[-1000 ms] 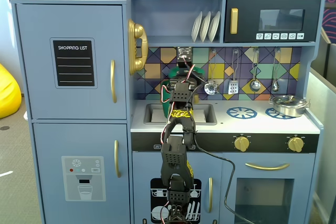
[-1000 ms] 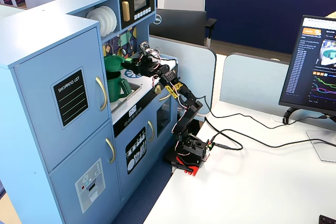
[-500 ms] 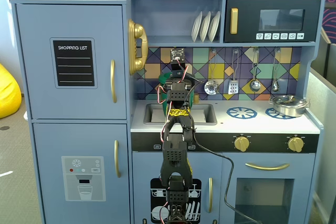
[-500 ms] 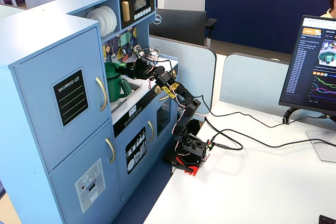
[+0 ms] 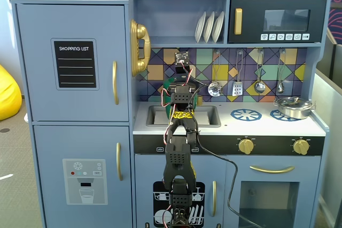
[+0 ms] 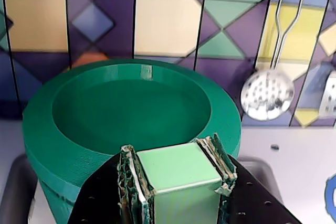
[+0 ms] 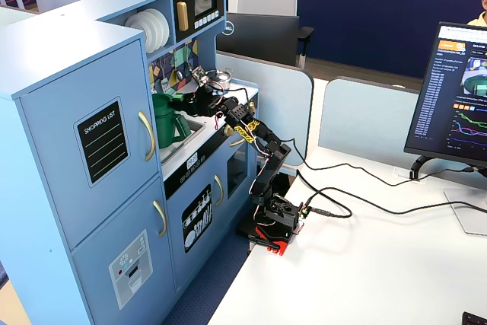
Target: Pick up the lid from the counter and put it on the green recipient
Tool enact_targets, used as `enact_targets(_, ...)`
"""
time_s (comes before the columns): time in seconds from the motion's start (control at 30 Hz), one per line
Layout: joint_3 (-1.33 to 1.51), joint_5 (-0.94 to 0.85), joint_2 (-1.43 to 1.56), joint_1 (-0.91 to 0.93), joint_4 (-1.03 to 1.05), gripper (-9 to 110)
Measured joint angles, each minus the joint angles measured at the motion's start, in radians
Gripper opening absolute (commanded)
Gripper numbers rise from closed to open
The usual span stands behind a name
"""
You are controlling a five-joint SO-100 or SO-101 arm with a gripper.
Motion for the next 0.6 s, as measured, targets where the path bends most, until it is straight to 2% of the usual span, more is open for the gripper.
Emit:
enact_targets(0.23,0.051,-0.002,0.008,0.0,-0.023,0)
enact_targets(0.47,0.08,-0.002,0.028,0.0,-0.029,31)
enact_targets(0.6,0.081,-0.015,0.026,0.002,-0.083,36)
